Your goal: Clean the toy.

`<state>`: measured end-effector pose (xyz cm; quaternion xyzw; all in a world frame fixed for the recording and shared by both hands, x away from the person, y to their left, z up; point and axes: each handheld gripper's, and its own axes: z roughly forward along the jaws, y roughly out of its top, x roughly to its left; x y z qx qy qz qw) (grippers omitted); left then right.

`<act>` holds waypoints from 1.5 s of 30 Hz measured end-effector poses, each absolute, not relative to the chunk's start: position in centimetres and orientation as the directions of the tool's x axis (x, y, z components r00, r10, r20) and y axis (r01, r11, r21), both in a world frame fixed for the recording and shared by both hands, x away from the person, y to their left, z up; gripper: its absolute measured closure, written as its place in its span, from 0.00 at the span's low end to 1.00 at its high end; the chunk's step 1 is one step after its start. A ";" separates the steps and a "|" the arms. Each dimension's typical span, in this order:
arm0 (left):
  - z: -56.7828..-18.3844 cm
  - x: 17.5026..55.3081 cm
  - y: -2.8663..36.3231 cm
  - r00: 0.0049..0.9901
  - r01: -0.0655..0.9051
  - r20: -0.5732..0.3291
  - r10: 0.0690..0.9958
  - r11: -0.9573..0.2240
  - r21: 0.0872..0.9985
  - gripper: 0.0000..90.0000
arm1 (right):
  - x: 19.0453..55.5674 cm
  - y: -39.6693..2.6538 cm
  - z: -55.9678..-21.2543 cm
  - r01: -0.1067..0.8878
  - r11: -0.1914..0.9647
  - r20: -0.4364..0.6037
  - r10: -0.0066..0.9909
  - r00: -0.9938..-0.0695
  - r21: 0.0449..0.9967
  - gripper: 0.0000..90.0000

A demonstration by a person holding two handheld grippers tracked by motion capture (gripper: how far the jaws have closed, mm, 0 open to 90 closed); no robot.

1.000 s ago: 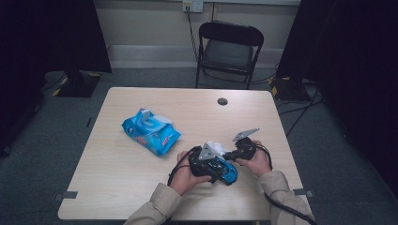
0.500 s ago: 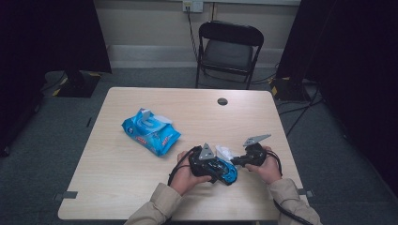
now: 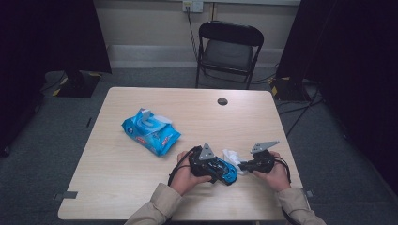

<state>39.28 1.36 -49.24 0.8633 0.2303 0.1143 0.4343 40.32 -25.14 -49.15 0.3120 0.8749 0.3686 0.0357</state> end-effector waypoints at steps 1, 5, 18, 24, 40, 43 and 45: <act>-49.2 39.3 1.3 0.867 0.301 -0.005 0.498 -0.517 0.802 0.10 | 40.1 -25.3 -49.1 0.514 0.542 0.157 0.572 -0.805 0.665 0.97; -49.1 39.3 1.3 0.870 0.302 -0.003 0.493 -0.528 0.794 0.11 | 39.5 -26.0 -48.8 0.523 0.535 0.148 0.591 -0.793 0.664 0.97; -46.1 39.0 3.3 0.882 0.276 0.005 0.471 -0.525 0.805 0.21 | 38.4 -26.7 -44.9 0.501 0.385 0.168 0.639 -0.751 0.775 0.97; -45.2 37.7 7.0 0.872 0.302 -0.013 0.489 -0.517 0.801 0.20 | 37.6 -24.6 -42.7 0.458 0.367 0.164 0.608 -0.777 0.810 0.97; -44.7 34.9 15.8 0.806 0.380 -0.053 0.589 -0.446 0.810 0.21 | 36.5 -13.7 -43.8 0.347 0.491 0.162 0.380 -0.911 0.799 0.96; -44.7 34.5 17.0 0.798 0.368 -0.028 0.603 -0.449 0.814 0.22 | 36.5 -11.7 -44.7 0.327 0.523 0.165 0.333 -0.928 0.787 0.96; -44.7 34.4 17.5 0.793 0.373 -0.037 0.608 -0.436 0.819 0.22 | 36.5 -10.2 -45.3 0.305 0.551 0.154 0.304 -0.940 0.776 0.96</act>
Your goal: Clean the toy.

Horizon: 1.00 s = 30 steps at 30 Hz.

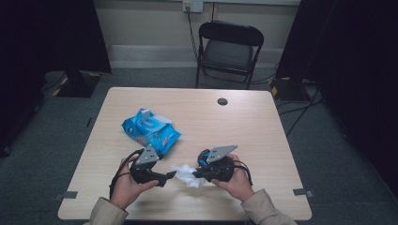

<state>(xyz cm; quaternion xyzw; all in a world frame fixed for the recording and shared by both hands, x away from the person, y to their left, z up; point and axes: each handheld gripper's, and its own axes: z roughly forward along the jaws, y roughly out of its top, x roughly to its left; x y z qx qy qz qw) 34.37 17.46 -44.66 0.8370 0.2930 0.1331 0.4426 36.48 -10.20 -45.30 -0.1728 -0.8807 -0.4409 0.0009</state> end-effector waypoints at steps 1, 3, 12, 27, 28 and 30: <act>-44.7 34.3 17.7 0.793 0.372 -0.038 0.607 -0.434 0.820 0.22 | 36.5 -9.7 -45.5 0.299 0.560 0.156 0.290 -0.944 0.772 0.95; -44.8 34.1 18.0 0.792 0.372 -0.034 0.609 -0.439 0.818 0.23 | 36.6 -8.6 -46.2 0.289 0.580 0.152 0.273 -0.950 0.761 0.95; -46.4 33.9 17.4 0.820 0.382 -0.055 0.569 -0.475 0.792 0.28 | 37.2 -6.2 -48.4 0.250 0.642 0.118 0.241 -0.963 0.725 0.89; -47.9 34.0 15.2 0.870 0.354 -0.050 0.491 -0.549 0.757 0.45 | 38.0 -11.0 -44.8 0.288 0.552 0.075 0.375 -0.924 0.783 0.34; -47.9 34.0 15.2 0.871 0.351 -0.045 0.490 -0.554 0.755 0.45 | 38.2 -11.6 -44.6 0.300 0.547 0.077 0.392 -0.917 0.781 0.31; -47.9 33.9 15.1 0.876 0.348 -0.050 0.479 -0.558 0.754 0.49 | 38.7 -12.8 -44.2 0.318 0.533 0.057 0.449 -0.892 0.784 0.28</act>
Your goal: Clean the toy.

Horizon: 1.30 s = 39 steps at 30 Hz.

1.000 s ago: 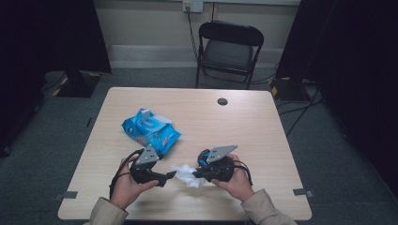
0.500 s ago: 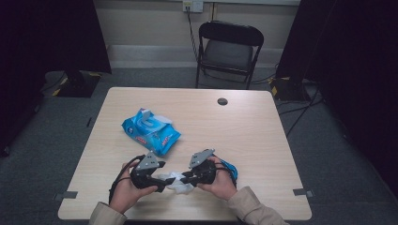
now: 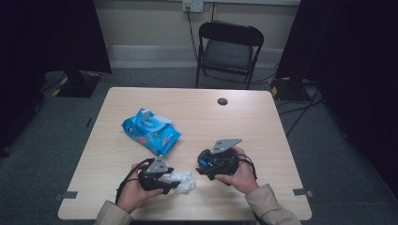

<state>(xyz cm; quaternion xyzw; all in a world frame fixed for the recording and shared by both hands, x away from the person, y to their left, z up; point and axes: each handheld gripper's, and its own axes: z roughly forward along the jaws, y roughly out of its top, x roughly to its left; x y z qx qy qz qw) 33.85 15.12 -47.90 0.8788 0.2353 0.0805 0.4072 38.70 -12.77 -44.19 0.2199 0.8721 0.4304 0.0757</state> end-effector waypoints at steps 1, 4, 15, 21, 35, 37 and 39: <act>-47.9 33.8 15.0 0.878 0.340 -0.042 0.477 -0.561 0.755 0.50 | 39.0 -13.3 -44.1 0.328 0.522 0.056 0.469 -0.881 0.787 0.28; -47.8 33.8 15.0 0.878 0.352 -0.051 0.476 -0.571 0.742 0.60 | 39.7 -14.4 -44.3 0.375 0.483 0.071 0.537 -0.841 0.791 0.22; -48.5 33.8 15.0 0.869 0.402 -0.088 0.487 -0.593 0.697 0.80 | 40.9 -14.2 -47.7 0.444 0.522 0.078 0.580 -0.811 0.728 0.16; -48.8 34.1 14.9 0.865 0.415 -0.099 0.492 -0.589 0.693 0.80 | 41.2 -13.4 -48.7 0.453 0.543 0.084 0.572 -0.816 0.707 0.16; -49.3 34.1 15.1 0.860 0.428 -0.124 0.494 -0.570 0.702 0.80 | 41.5 -12.0 -49.9 0.421 0.584 0.032 0.559 -0.829 0.694 0.23; -49.3 34.1 15.1 0.860 0.429 -0.124 0.495 -0.568 0.702 0.80 | 41.5 -11.9 -49.9 0.419 0.588 0.025 0.561 -0.827 0.692 0.23; -49.3 34.1 15.1 0.861 0.428 -0.123 0.493 -0.571 0.701 0.80 | 41.4 -11.8 -49.9 0.415 0.595 0.016 0.559 -0.829 0.688 0.22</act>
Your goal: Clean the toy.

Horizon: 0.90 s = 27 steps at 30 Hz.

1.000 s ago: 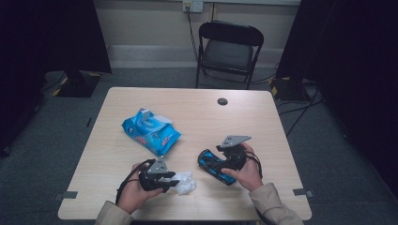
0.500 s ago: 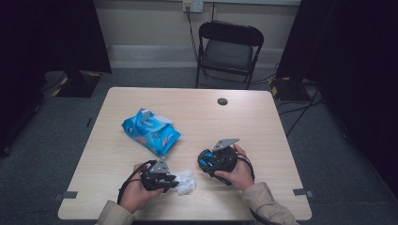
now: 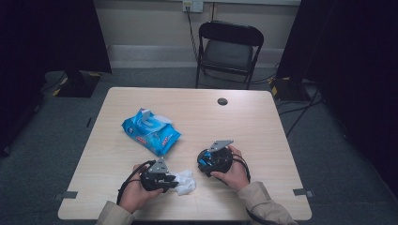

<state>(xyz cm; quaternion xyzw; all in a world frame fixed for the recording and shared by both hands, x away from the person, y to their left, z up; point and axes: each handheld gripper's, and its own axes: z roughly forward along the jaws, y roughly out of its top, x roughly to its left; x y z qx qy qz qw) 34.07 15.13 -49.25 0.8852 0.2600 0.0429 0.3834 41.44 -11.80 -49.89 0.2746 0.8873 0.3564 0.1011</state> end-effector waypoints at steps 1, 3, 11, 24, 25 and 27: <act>-49.3 34.1 15.1 0.861 0.428 -0.123 0.494 -0.570 0.701 0.80 | 41.4 -11.8 -49.9 0.413 0.598 0.011 0.560 -0.828 0.687 0.22; -49.3 34.1 15.1 0.860 0.429 -0.124 0.495 -0.571 0.700 0.80 | 41.4 -11.7 -49.9 0.414 0.597 0.007 0.565 -0.825 0.688 0.22; -49.3 34.0 15.2 0.859 0.431 -0.125 0.497 -0.568 0.701 0.80 | 41.3 -11.9 -50.0 0.412 0.585 0.003 0.573 -0.820 0.698 0.28; -49.3 34.0 15.0 0.864 0.423 -0.118 0.490 -0.576 0.700 0.78 | 41.1 -11.9 -49.7 0.445 0.570 0.017 0.602 -0.798 0.691 0.28; -49.2 34.0 15.0 0.864 0.425 -0.120 0.489 -0.579 0.696 0.78 | 41.1 -12.0 -49.7 0.451 0.563 0.026 0.606 -0.795 0.693 0.28; -49.2 34.0 14.9 0.865 0.424 -0.118 0.488 -0.584 0.692 0.74 | 41.2 -12.2 -49.5 0.456 0.549 0.043 0.606 -0.794 0.701 0.28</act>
